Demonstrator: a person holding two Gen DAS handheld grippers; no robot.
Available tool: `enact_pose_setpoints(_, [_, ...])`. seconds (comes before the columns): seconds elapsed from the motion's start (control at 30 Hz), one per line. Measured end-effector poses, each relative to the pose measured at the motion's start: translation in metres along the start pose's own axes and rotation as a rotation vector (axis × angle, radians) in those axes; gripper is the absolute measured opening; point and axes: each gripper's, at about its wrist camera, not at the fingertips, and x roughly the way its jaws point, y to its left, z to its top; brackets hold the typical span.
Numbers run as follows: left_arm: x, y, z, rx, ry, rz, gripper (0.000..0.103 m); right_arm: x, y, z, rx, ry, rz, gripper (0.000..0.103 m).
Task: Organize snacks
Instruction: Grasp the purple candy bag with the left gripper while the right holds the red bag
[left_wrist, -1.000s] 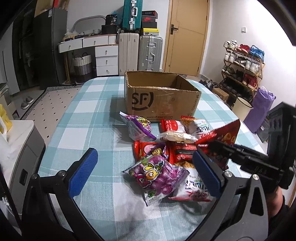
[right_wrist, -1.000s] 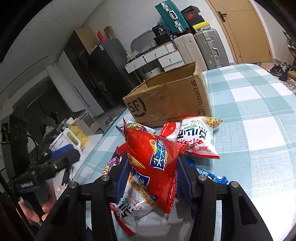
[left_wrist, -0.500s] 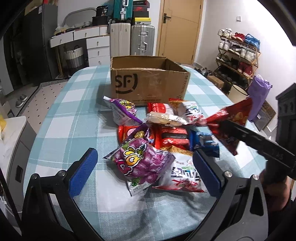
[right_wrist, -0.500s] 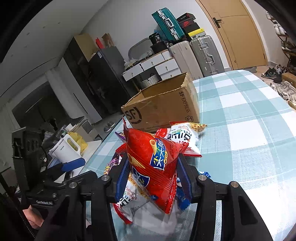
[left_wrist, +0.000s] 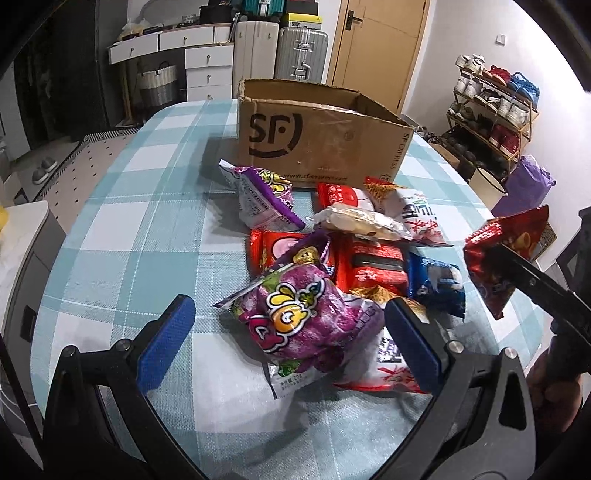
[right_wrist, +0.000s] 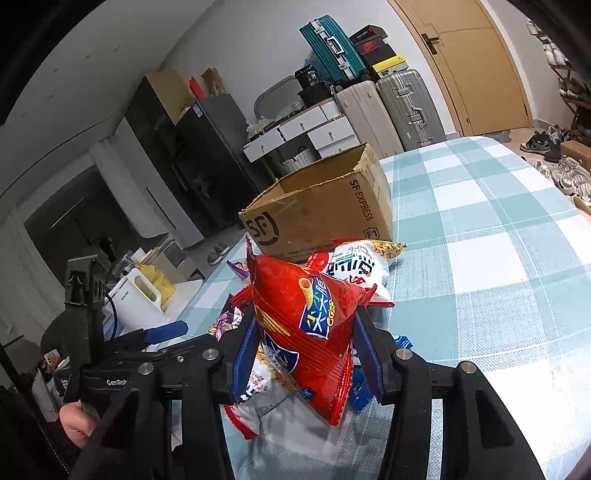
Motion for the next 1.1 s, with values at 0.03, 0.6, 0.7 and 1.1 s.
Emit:
enact_pose_setpoints(0.03, [0.002, 0.001, 0.001, -0.003, 0.002, -0.003, 0.102, 0.0, 0.0, 0.0, 0.0, 0.001, -0.001, 0.05])
enact_pose_setpoints(0.6, [0.024, 0.031, 0.003, -0.098, 0.041, -0.099, 0.102, 0.009, -0.002, -0.003, 0.006, 0.015, -0.002, 0.05])
enact_pose_setpoints(0.7, [0.028, 0.035, 0.002, -0.119, 0.056, -0.135, 0.102, 0.008, -0.002, -0.003, 0.004, 0.013, -0.006, 0.05])
enact_pose_setpoints(1.1, [0.035, 0.038, -0.002, -0.152, 0.075, -0.246, 0.085, 0.007, -0.001, -0.004, 0.005, 0.009, -0.004, 0.05])
